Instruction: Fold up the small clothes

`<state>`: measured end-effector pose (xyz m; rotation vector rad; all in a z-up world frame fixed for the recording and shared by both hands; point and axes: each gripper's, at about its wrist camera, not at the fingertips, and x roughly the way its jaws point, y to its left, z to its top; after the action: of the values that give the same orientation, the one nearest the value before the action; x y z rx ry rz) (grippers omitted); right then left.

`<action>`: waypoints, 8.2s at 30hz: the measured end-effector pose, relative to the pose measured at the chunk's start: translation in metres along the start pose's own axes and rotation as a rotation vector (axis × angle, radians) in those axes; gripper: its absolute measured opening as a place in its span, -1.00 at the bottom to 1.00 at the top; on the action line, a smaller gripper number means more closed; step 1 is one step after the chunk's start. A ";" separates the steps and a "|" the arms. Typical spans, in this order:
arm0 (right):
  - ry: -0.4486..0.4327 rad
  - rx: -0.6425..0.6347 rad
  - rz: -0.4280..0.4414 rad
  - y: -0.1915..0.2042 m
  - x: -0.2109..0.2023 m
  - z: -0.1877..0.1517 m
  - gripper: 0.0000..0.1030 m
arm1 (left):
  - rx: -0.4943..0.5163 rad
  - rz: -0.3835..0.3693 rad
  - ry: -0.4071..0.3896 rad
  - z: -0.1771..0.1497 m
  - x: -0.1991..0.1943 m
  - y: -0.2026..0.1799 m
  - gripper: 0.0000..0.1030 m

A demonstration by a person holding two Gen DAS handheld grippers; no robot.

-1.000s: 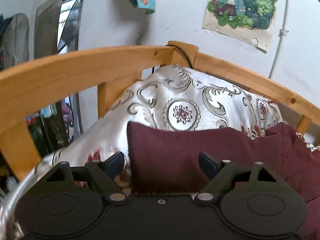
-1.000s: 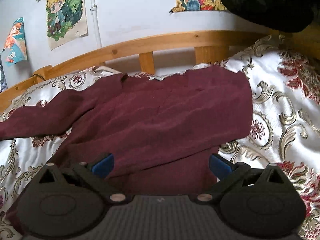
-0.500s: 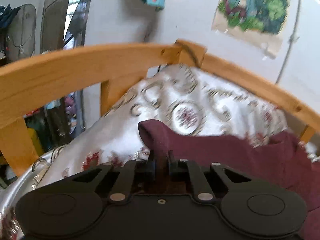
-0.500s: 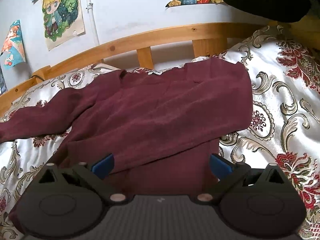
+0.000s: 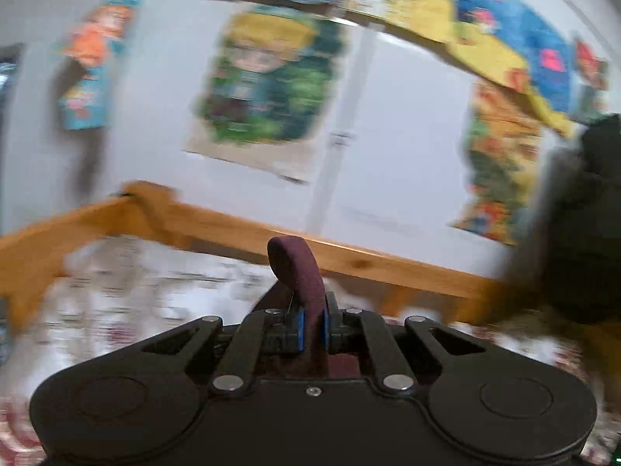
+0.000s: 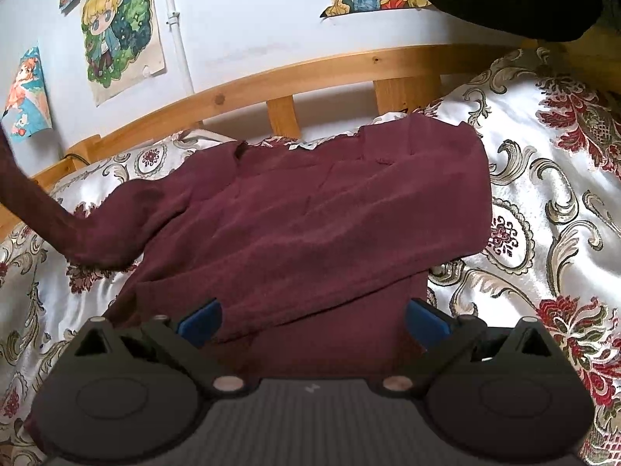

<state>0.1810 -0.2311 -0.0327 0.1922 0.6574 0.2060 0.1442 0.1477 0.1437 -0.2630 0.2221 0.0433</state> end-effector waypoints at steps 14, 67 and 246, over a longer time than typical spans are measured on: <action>-0.050 0.079 -0.040 -0.024 -0.002 0.006 0.99 | 0.074 -0.357 0.151 -0.042 0.057 -0.107 -0.83; 0.018 0.147 0.064 -0.059 0.025 -0.003 0.99 | 0.263 0.158 0.355 -0.123 0.225 -0.020 -0.87; -0.084 -0.504 -0.376 0.014 -0.038 0.077 -0.87 | 0.708 -0.185 0.438 -0.079 0.134 -0.095 -0.88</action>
<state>0.1978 -0.2353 0.0528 -0.4039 0.5285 -0.0030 0.2650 0.0373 0.0637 0.4201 0.6277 -0.2766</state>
